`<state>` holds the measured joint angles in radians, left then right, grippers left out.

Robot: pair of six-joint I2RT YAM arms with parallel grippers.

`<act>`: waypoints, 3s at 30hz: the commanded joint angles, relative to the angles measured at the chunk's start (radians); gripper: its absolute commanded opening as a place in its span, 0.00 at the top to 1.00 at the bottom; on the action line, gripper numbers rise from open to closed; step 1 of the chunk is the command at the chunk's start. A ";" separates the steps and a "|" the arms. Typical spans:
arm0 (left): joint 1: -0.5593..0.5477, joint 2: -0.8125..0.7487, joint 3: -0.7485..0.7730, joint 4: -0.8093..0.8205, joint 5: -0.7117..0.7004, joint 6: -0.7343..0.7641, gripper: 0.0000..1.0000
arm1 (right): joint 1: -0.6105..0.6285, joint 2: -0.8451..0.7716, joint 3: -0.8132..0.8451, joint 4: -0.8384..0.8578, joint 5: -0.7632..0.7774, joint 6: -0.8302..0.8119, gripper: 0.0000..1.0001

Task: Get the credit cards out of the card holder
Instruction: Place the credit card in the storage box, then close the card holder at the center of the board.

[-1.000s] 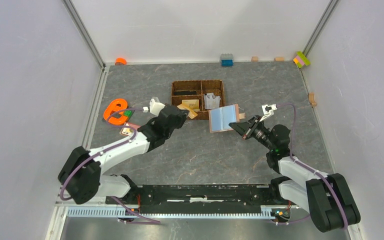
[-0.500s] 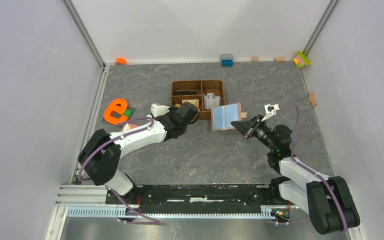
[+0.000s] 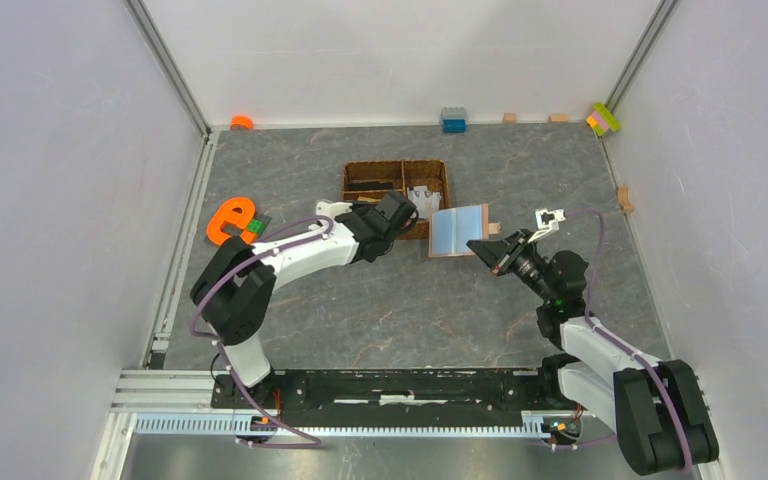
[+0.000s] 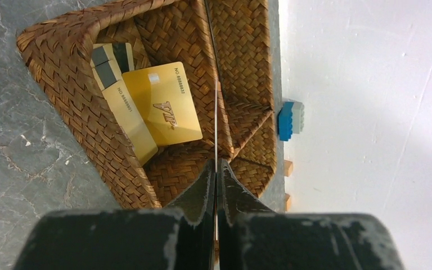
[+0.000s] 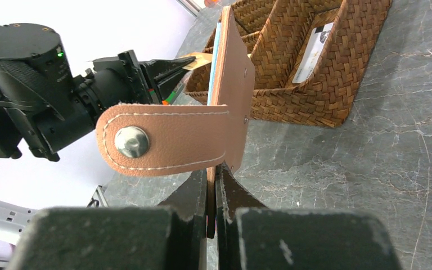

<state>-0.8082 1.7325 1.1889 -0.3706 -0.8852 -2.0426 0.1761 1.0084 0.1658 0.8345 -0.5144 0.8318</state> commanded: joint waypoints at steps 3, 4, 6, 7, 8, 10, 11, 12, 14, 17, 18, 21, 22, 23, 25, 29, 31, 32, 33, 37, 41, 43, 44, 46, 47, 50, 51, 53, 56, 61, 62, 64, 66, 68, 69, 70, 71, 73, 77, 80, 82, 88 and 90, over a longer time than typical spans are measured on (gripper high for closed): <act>0.013 0.076 0.066 -0.060 -0.049 -0.115 0.98 | -0.009 -0.017 -0.005 0.031 0.013 -0.016 1.00; 0.018 0.087 0.071 -0.058 -0.048 -0.117 0.98 | -0.009 -0.017 -0.006 0.036 0.011 -0.015 1.00; 0.032 0.109 0.081 -0.058 -0.034 -0.117 0.98 | -0.012 -0.019 -0.015 0.059 0.006 -0.006 1.00; 0.041 0.117 0.082 -0.053 -0.021 -0.119 0.97 | -0.013 -0.020 -0.017 0.063 0.007 -0.005 1.00; 0.050 0.126 0.079 -0.038 -0.007 -0.117 0.95 | -0.013 -0.022 -0.017 0.063 0.008 -0.004 1.00; 0.064 0.137 0.072 -0.021 0.015 -0.120 0.87 | -0.015 -0.024 -0.018 0.062 0.008 -0.003 1.00; 0.068 0.140 0.072 -0.019 0.013 -0.118 0.81 | -0.015 -0.024 -0.017 0.062 0.008 -0.003 1.00; 0.070 0.138 0.073 -0.014 0.009 -0.105 0.77 | -0.016 -0.024 -0.017 0.064 0.007 -0.002 1.00; 0.072 0.129 0.071 -0.010 0.001 -0.084 0.67 | -0.017 -0.023 -0.021 0.077 0.005 0.002 1.00; 0.072 0.093 0.057 0.024 -0.002 -0.020 0.61 | -0.016 -0.019 -0.023 0.087 0.001 0.005 1.00; 0.073 0.076 0.055 0.034 -0.004 0.008 0.60 | -0.016 -0.015 -0.024 0.092 -0.004 0.007 1.00; 0.072 0.007 0.049 0.029 -0.005 0.089 0.53 | -0.017 0.000 -0.022 0.114 -0.019 0.018 1.00; 0.072 -0.019 0.038 0.029 -0.001 0.111 0.52 | -0.017 0.007 -0.022 0.122 -0.026 0.021 1.00; 0.071 -0.053 0.019 0.029 0.006 0.130 0.50 | -0.017 0.009 -0.023 0.130 -0.032 0.025 1.00; 0.072 -0.111 -0.024 0.030 0.025 0.151 0.49 | -0.017 0.017 -0.025 0.155 -0.044 0.032 1.00; 0.073 -0.234 -0.104 0.049 0.041 0.280 0.41 | -0.017 0.022 -0.028 0.195 -0.062 0.047 1.00; 0.073 -0.320 -0.174 0.166 0.072 0.496 0.37 | -0.017 0.028 -0.030 0.221 -0.075 0.056 1.00; 0.075 -0.354 -0.214 0.236 0.110 0.572 0.35 | -0.017 0.032 -0.033 0.245 -0.084 0.067 1.00; 0.073 -0.396 -0.248 0.281 0.143 0.659 0.35 | -0.017 0.038 -0.036 0.277 -0.095 0.084 1.00; 0.073 -0.533 -0.416 0.469 0.314 0.888 0.31 | -0.017 0.081 -0.044 0.451 -0.153 0.173 1.00; 0.073 -0.640 -0.567 0.688 0.546 1.068 0.28 | -0.016 0.142 -0.052 0.669 -0.205 0.298 1.00; 0.073 -0.639 -0.629 0.864 0.713 1.132 0.22 | -0.015 0.183 -0.053 0.794 -0.226 0.376 1.00; 0.073 -0.626 -0.631 0.909 0.803 1.166 0.17 | -0.015 0.207 -0.054 0.856 -0.231 0.411 1.00; 0.073 -0.586 -0.594 0.908 0.945 1.228 0.15 | -0.015 0.252 -0.052 0.981 -0.242 0.484 1.00; 0.073 -0.561 -0.571 0.906 1.002 1.240 0.14 | -0.015 0.278 -0.048 1.022 -0.247 0.513 1.00; 0.073 -0.466 -0.526 0.963 1.136 1.260 0.14 | -0.012 0.344 -0.039 1.124 -0.257 0.590 1.00; 0.073 -0.438 -0.515 0.989 1.182 1.257 0.14 | -0.006 0.357 -0.035 1.124 -0.260 0.593 1.00; 0.073 -0.399 -0.503 1.028 1.245 1.248 0.15 | 0.007 0.371 -0.028 1.126 -0.262 0.592 1.00; 0.073 -0.372 -0.493 1.024 1.249 1.225 0.16 | 0.031 0.376 -0.007 1.125 -0.272 0.592 1.00; 0.078 -0.396 -0.479 0.897 1.151 1.257 0.15 | 0.042 0.353 0.006 1.116 -0.287 0.582 1.00; 0.082 -0.405 -0.481 0.875 1.126 1.258 0.15 | 0.043 0.348 0.007 1.109 -0.289 0.576 1.00; 0.095 -0.428 -0.480 0.800 1.050 1.249 0.14 | 0.043 0.337 0.007 1.103 -0.291 0.566 1.00; 0.116 -0.457 -0.487 0.731 0.985 1.233 0.14 | 0.043 0.331 0.009 1.102 -0.293 0.563 1.00; 0.141 -0.487 -0.513 0.699 0.937 1.200 0.13 | 0.043 0.325 0.010 1.107 -0.295 0.564 1.00; 0.155 -0.496 -0.537 0.720 0.939 1.182 0.13 | 0.043 0.320 0.011 1.109 -0.296 0.565 1.00; 0.162 -0.498 -0.557 0.760 0.951 1.165 0.12 | 0.043 0.316 0.013 1.109 -0.297 0.565 1.00; 0.166 -0.491 -0.577 0.804 0.973 1.147 0.12 | 0.043 0.311 0.014 1.109 -0.300 0.568 1.00; 0.168 -0.460 -0.582 0.883 1.049 1.117 0.12 | 0.043 0.300 0.019 1.109 -0.305 0.569 1.00; 0.168 -0.363 -0.564 1.047 1.235 1.051 0.13 | 0.043 0.275 0.021 1.076 -0.309 0.549 1.00; 0.168 -0.291 -0.580 1.285 1.356 0.953 0.21 | 0.043 0.267 0.019 1.039 -0.308 0.529 1.00; 0.168 -0.281 -0.581 1.360 1.390 0.929 0.28 | 0.043 0.264 0.021 0.994 -0.308 0.505 1.00; 0.167 -0.336 -0.585 1.347 1.386 0.978 0.73 | 0.043 0.221 0.047 0.608 -0.303 0.294 0.98; 0.165 -0.347 -0.578 1.307 1.376 1.002 0.86 | 0.043 0.184 0.079 0.383 -0.281 0.162 0.96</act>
<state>-0.6373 1.4338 0.6014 0.8806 0.4530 -1.0618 0.2161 1.2556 0.1711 1.4307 -0.8120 1.2369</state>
